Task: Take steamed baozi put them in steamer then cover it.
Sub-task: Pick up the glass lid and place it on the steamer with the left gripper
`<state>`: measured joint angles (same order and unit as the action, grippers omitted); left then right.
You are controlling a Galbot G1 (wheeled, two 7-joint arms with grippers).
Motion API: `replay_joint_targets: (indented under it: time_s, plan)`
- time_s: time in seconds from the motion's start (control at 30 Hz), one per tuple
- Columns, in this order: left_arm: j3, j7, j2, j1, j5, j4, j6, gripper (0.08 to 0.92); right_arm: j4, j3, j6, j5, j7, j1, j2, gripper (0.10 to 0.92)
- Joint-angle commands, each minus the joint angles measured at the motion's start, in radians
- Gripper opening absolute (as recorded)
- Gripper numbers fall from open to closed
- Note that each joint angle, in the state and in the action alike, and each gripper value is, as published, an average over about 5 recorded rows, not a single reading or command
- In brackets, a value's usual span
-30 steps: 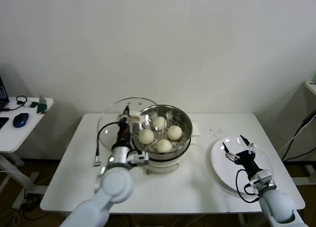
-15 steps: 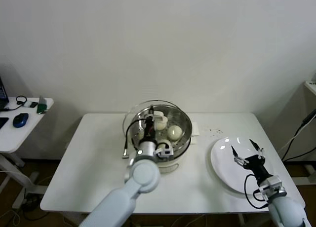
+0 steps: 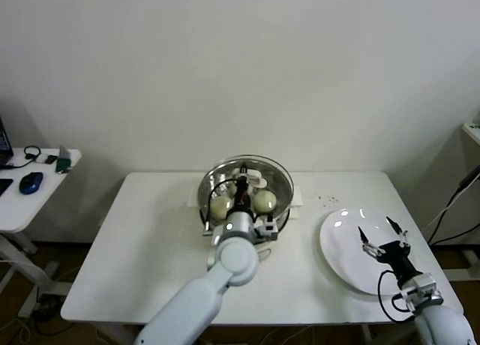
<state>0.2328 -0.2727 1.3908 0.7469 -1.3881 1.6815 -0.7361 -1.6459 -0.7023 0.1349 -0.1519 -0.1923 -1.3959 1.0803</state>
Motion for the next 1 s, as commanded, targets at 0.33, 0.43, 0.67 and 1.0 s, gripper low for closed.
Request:
replay_joint_targets:
  time_s: [0.33,0.43,0.67,1.0]
  plan:
    - [0.018,0.001,0.004,-0.001,0.003,-0.037,-0.049,0.147,0.014,-0.007,0.010,0.008,-0.021,0.000,0.001,0.823]
    - [0.015,0.007,0.004,-0.001,0.004,-0.044,-0.049,0.147,0.014,-0.006,0.012,0.012,-0.021,0.001,0.004,0.823]
    - [0.004,0.024,-0.001,-0.004,0.012,-0.052,-0.049,0.147,0.014,-0.006,0.014,0.019,-0.023,0.000,0.008,0.823]
    - [0.008,0.036,-0.002,-0.005,0.025,-0.066,-0.049,0.147,0.013,-0.004,0.016,0.031,-0.024,0.001,0.017,0.823]
